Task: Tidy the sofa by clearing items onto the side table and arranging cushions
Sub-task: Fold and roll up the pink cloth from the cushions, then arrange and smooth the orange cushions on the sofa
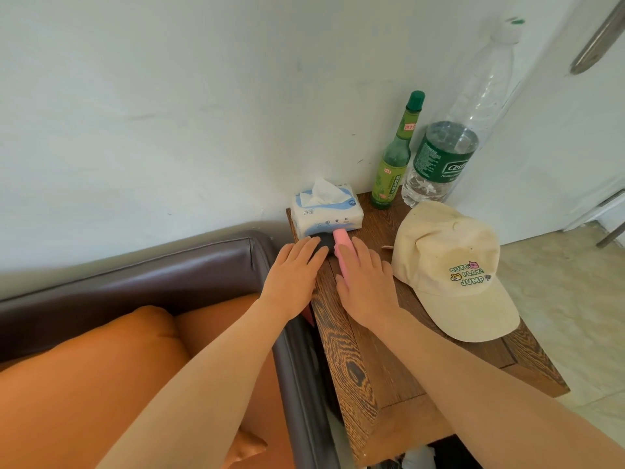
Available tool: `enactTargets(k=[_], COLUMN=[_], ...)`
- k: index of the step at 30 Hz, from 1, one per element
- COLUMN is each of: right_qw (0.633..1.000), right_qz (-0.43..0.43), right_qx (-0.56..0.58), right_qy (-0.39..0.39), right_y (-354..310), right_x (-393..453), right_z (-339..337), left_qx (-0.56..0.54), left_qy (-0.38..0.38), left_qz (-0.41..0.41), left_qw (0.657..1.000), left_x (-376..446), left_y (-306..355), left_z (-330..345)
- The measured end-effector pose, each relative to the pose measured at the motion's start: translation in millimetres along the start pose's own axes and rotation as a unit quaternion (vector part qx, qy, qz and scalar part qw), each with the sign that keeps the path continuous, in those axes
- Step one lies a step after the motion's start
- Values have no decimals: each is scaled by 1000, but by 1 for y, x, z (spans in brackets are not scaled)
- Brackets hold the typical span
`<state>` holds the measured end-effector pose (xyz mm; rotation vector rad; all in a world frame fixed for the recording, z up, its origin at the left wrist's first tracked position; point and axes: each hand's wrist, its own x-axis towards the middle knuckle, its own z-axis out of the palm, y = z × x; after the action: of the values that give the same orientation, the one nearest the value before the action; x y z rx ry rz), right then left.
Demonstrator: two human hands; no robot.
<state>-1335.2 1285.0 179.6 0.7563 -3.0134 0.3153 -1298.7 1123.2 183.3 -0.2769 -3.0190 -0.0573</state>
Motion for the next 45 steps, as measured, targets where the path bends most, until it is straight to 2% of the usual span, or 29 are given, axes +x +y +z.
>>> enactTargets(k=[4, 10, 18, 25, 32, 39, 45], right_qw=[999, 998, 994, 979, 956, 929, 912], right_qz=[-28, -60, -106, -201, -294, -369, -409], right_qx=[-19, -32, -30, -38, -20, 3, -2], right_qy=[-1, 2, -4, -8, -5, -18, -15], right_y=[-12, -42, -109, -187, -269, -347, -419], right_x=[-8, -25, -73, -111, -166, -223, -257], right_z=[-23, -58, -96, -120, -127, -123, -118], left_qx=[29, 39, 54, 73, 103, 110, 109], left_qy=[-19, -10, -6, -11, -34, -34, -38], left_qz=[-15, -17, -44, -124, -228, -314, -352], left_qw=[999, 999, 998, 990, 968, 943, 929], left_x=[-12, -42, -128, -228, -350, -460, -536], left_y=[-2, -7, -22, -37, -33, -37, -64], left_z=[-26, -69, -123, -174, -215, -235, -246])
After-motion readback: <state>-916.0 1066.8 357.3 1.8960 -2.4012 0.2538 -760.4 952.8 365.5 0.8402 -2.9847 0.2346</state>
